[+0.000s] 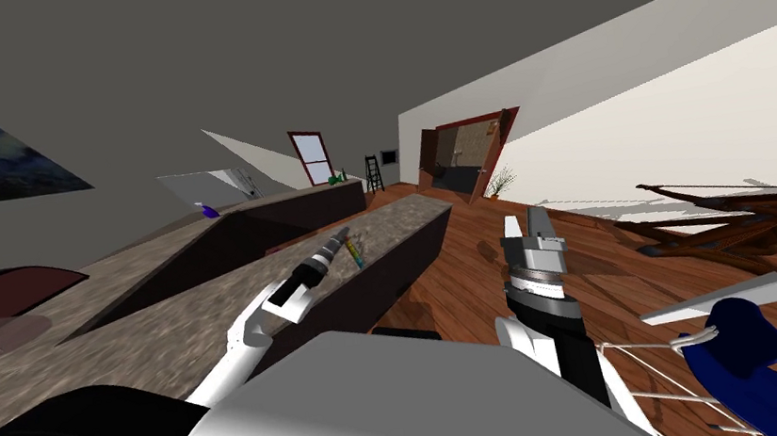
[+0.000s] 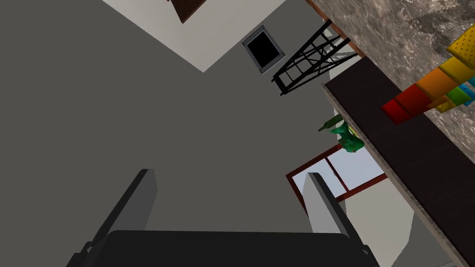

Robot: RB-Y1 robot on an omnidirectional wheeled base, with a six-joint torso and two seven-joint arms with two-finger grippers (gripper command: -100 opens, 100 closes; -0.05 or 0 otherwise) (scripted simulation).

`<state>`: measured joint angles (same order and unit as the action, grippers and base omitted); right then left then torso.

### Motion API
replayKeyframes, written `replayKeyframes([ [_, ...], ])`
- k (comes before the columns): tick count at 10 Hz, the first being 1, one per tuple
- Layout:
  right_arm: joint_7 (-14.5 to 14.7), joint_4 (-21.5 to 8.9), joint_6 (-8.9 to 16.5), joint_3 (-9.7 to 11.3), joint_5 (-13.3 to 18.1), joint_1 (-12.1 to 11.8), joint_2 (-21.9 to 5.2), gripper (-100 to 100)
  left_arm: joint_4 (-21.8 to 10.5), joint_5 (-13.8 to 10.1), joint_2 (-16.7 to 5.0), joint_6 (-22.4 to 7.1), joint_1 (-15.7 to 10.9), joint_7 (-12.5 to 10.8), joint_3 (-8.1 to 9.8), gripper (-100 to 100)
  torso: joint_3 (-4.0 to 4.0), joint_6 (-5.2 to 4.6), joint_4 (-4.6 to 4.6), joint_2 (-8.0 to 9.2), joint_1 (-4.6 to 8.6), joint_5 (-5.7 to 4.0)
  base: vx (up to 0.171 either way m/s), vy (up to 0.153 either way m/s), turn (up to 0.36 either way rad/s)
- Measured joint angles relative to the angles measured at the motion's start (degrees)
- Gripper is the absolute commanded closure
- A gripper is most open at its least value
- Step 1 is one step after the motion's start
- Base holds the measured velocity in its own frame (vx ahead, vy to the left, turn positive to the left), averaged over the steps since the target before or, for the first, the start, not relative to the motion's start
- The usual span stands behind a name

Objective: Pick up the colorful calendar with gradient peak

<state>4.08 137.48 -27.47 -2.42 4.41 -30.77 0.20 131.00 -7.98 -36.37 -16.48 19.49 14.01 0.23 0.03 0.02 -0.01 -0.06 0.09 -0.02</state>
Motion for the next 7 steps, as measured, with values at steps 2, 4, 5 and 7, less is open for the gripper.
replayKeyframes([
  [2, 0.0, 0.0, 0.0, 0.0, 0.0, 0.0, 0.0, 0, -0.82, -0.8, -1.59, -3.25, -0.33, 0.04, -0.26, -100, 0.02, 0.0, -0.01, -0.03, 0.02, -0.01, 0.022, -0.029, -0.042],
  [4, 0.0, 0.0, 0.0, 0.0, 0.0, 0.0, 0.0, 0, -1.16, -2.03, -3.63, -7.37, -1.21, -0.31, -0.16, -100, 0.02, 0.0, -0.01, -0.04, 0.03, -0.01, 0.023, -0.031, -0.041],
  [5, 0.0, 0.0, 0.0, 0.0, 0.0, 0.0, 0.0, 0, -1.47, -2.39, -4.23, -9.42, -1.64, -0.42, -0.25, -100, 0.02, 0.01, -0.01, -0.03, 0.0, 0.0, 0.026, -0.033, -0.043],
  [7, 0.0, 0.0, 0.0, 0.0, 0.0, 0.0, 0.0, 0, -3.41, -3.56, -6.09, -12.67, -2.74, -0.72, -0.52, -100, 0.03, 0.01, -0.01, -0.04, 0.02, 0.0, 0.031, -0.032, -0.039],
])
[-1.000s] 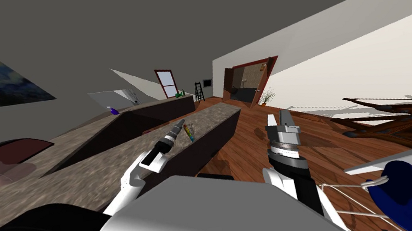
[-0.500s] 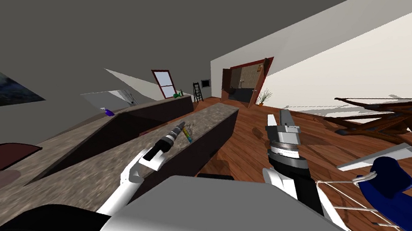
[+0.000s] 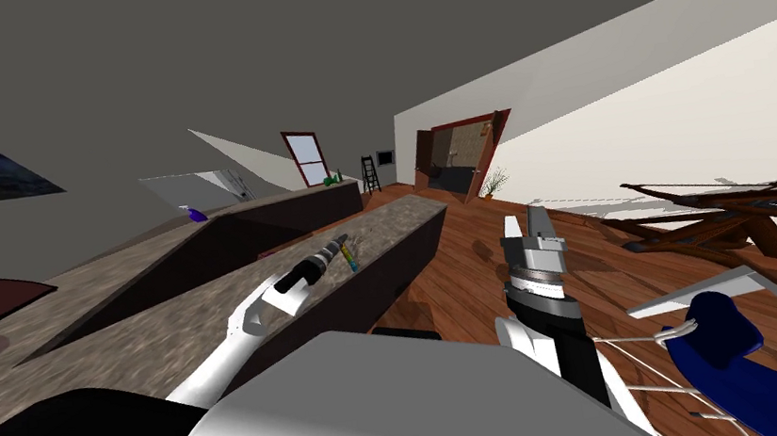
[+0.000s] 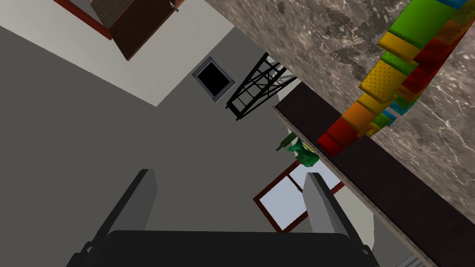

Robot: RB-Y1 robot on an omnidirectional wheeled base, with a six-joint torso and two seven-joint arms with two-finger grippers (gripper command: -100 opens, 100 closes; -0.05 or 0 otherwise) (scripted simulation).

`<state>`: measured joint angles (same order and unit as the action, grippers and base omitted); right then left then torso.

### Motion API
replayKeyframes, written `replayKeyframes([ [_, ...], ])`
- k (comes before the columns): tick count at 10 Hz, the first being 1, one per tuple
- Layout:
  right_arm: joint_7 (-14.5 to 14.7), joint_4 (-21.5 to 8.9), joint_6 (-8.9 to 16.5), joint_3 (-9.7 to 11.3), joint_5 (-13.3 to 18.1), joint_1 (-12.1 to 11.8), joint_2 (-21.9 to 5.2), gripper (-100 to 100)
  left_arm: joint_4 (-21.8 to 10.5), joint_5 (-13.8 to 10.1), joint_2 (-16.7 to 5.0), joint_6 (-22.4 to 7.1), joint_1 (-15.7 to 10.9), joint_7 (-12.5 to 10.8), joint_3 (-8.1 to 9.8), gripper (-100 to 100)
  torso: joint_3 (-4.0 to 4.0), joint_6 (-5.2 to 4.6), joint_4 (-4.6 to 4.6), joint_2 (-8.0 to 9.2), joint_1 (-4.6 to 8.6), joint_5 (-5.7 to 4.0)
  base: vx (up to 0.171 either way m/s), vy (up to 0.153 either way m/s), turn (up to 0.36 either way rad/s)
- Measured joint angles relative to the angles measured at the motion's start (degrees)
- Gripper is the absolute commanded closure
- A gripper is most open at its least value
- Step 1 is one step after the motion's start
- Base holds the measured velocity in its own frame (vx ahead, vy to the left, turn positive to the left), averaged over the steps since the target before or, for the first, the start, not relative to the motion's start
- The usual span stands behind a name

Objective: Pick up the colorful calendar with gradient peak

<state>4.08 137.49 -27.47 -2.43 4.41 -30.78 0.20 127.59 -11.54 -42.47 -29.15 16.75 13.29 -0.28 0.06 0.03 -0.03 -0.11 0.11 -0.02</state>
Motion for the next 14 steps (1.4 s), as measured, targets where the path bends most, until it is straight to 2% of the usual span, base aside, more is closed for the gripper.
replayKeyframes([
  [3, 0.0, 0.0, 0.0, 0.0, 0.0, 0.0, 0.0, 0, -1.55, -2.34, -3.41, -4.36, -0.35, -0.76, 0.32, -100, -0.01, -0.01, 0.0, 0.01, 0.01, 0.0, 0.023, -0.034, -0.038],
  [7, 0.0, 0.0, 0.0, 0.0, 0.0, 0.0, 0.0, 0, -3.07, -3.4, -5.05, -9.82, -1.61, -1.38, -0.23, -100, 0.0, 0.0, 0.0, 0.0, -0.01, 0.0, 0.027, -0.024, -0.03],
  [10, 0.0, 0.0, 0.0, 0.0, 0.0, 0.0, 0.0, 0, -4.52, -5.86, -8.13, -14.46, -2.02, -2.39, 0.14, -100, 0.03, 0.0, -0.01, -0.06, 0.03, -0.01, 0.04, -0.035, -0.033],
  [14, 0.0, 0.0, 0.0, 0.0, 0.0, 0.0, 0.0, 0, -6.54, -7.53, -10.38, -20.65, -3.05, -3.75, -0.33, -100, 0.02, 0.0, -0.01, -0.04, 0.05, -0.01, 0.037, -0.04, -0.032],
])
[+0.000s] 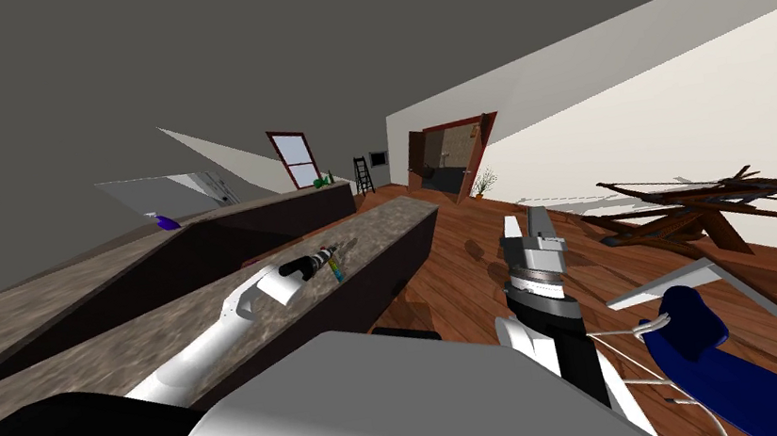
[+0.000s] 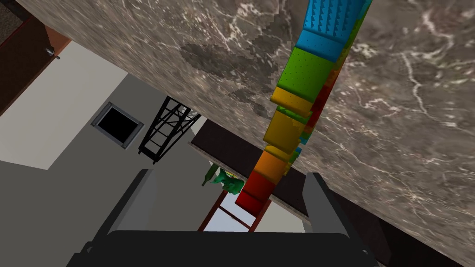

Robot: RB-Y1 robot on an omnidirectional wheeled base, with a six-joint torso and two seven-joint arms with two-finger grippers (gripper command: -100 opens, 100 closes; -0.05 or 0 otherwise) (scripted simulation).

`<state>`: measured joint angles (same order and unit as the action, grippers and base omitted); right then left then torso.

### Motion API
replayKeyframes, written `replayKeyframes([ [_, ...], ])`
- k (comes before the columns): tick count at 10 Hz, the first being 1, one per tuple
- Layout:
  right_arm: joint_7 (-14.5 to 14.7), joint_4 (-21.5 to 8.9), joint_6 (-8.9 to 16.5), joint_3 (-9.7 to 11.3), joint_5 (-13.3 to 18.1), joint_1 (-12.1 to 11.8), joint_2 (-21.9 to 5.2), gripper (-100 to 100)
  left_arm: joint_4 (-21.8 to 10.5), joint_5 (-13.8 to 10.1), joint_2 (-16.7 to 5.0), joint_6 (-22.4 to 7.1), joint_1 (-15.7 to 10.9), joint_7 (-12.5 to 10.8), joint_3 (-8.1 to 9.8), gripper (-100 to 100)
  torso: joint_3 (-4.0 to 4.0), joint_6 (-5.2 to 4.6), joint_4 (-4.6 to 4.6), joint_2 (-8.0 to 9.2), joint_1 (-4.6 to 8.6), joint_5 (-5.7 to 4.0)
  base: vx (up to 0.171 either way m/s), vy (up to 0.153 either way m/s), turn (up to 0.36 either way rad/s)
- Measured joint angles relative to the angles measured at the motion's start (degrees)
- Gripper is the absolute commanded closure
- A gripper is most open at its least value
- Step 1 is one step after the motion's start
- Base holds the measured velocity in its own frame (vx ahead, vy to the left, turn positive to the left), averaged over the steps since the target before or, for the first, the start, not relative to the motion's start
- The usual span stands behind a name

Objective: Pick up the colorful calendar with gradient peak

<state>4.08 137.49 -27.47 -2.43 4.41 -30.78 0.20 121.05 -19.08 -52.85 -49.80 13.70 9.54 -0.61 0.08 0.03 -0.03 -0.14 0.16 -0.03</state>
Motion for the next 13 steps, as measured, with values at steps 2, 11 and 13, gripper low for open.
replayKeyframes([
  [2, 0.0, 0.0, 0.0, 0.0, 0.0, 0.0, 0.0, 0, -1.11, -1.06, -1.21, -2.94, -0.83, -0.72, -0.23, -100, 0.0, 0.0, 0.0, 0.0, -0.02, 0.01, 0.038, -0.035, -0.033],
  [11, 0.0, 0.0, 0.0, 0.0, 0.0, 0.0, 0.0, 0, -7.17, -6.37, -6.86, -16.38, -3.26, -5.08, -1.04, -100, 0.02, 0.01, -0.01, -0.02, -0.03, 0.0, 0.048, -0.039, -0.029],
  [13, 0.0, 0.0, 0.0, 0.0, 0.0, 0.0, 0.0, 0, -7.62, -7.07, -7.46, -17.58, -3.35, -5.46, -0.9, 0, -0.05, 0.02, 0.02, 0.1, -0.11, 0.02, 0.006, -0.004, 0.0],
])
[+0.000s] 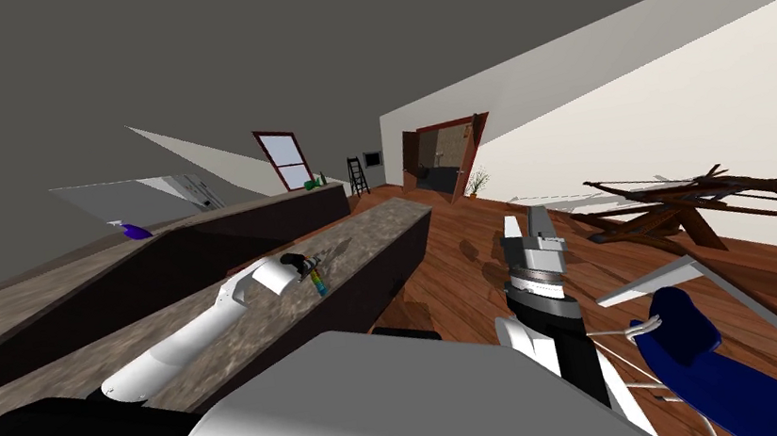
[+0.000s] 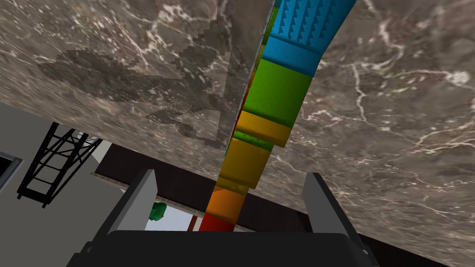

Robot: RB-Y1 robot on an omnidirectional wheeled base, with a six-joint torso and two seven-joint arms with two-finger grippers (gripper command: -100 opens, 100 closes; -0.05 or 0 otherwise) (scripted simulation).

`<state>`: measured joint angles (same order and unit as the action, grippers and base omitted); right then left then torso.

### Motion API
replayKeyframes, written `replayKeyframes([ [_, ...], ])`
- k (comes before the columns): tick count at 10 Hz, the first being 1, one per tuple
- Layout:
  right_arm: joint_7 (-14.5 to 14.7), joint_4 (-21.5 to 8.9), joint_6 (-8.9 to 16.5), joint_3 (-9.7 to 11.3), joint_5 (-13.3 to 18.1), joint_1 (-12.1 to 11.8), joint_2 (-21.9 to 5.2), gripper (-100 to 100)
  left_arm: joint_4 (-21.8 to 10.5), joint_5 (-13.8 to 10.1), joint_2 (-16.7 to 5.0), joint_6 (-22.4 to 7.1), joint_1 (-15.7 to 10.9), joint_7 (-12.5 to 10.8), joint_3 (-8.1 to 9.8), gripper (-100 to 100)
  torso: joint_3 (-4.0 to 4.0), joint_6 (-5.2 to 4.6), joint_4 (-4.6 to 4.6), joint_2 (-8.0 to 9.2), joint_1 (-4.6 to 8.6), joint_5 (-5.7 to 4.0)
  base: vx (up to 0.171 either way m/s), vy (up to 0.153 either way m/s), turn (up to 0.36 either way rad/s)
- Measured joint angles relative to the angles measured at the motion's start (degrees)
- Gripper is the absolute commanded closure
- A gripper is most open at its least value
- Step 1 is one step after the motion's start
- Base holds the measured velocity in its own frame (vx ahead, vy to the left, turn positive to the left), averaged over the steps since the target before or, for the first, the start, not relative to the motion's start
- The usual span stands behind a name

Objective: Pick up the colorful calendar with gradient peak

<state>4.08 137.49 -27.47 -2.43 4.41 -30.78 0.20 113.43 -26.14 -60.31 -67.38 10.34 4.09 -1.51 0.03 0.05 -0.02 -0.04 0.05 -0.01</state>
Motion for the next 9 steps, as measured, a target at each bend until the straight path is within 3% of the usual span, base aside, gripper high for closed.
replayKeyframes([
  [1, 0.0, 0.0, 0.0, 0.0, 0.0, 0.0, 0.0, 0, 0.01, 0.01, 0.01, 0.02, 0.0, 0.01, 0.0, -100, -0.03, 0.0, 0.01, 0.05, -0.03, 0.01, 0.04, -0.031, 0.151],
  [9, 0.0, 0.0, 0.0, 0.0, 0.0, 0.0, 0.0, 0, -7.48, -6.84, 0.61, 6.69, 0.66, 12.01, 3.37, -100, 0.06, -0.01, -0.02, -0.11, 0.16, -0.04, 0.057, -0.065, 0.092],
])
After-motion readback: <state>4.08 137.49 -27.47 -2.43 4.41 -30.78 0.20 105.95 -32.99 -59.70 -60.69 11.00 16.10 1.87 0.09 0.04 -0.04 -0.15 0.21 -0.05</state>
